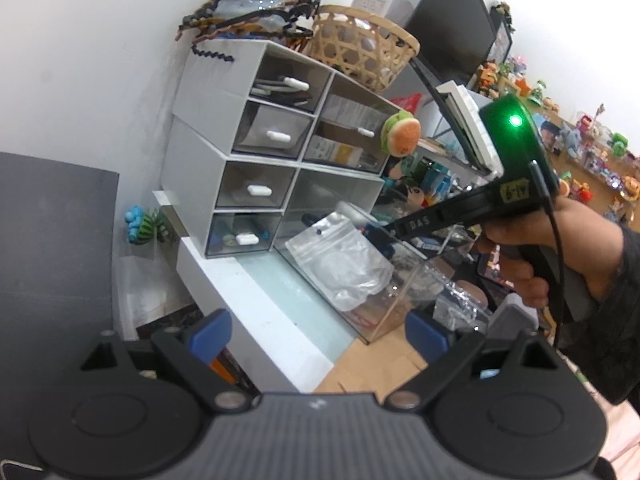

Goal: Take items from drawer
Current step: 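Close the right gripper on the blue beaded lanyard, then lift the blue lanyard up out of the drawer with the right gripper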

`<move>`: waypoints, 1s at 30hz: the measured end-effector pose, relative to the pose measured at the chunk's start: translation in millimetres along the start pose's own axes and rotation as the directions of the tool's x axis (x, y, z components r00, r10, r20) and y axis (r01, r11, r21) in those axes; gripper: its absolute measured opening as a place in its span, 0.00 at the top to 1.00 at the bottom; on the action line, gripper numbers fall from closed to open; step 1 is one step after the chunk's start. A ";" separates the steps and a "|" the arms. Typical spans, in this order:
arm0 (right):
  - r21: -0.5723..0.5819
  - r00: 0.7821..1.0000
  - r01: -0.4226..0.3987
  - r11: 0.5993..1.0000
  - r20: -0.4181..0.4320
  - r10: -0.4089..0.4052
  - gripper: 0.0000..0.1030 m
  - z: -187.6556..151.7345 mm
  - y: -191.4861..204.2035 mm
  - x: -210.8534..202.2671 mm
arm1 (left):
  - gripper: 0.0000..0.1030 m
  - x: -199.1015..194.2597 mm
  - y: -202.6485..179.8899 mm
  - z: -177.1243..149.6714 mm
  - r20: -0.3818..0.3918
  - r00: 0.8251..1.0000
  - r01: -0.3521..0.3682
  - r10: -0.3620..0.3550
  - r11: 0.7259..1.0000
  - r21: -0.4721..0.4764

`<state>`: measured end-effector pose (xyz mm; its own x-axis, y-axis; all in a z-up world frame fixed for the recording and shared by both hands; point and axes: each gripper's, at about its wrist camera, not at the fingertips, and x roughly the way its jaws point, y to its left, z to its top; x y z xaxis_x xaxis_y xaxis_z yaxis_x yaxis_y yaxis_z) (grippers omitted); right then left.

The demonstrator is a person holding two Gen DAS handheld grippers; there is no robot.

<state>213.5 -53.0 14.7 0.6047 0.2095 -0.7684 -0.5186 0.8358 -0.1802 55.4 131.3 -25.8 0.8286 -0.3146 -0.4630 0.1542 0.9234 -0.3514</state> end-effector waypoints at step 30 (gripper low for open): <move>-0.019 0.992 0.003 1.000 0.128 -0.001 0.85 12.8 -14.0 -103.5 | 0.07 -2.2 -9.7 -1.4 -0.015 1.000 -0.008 0.009 1.000 0.027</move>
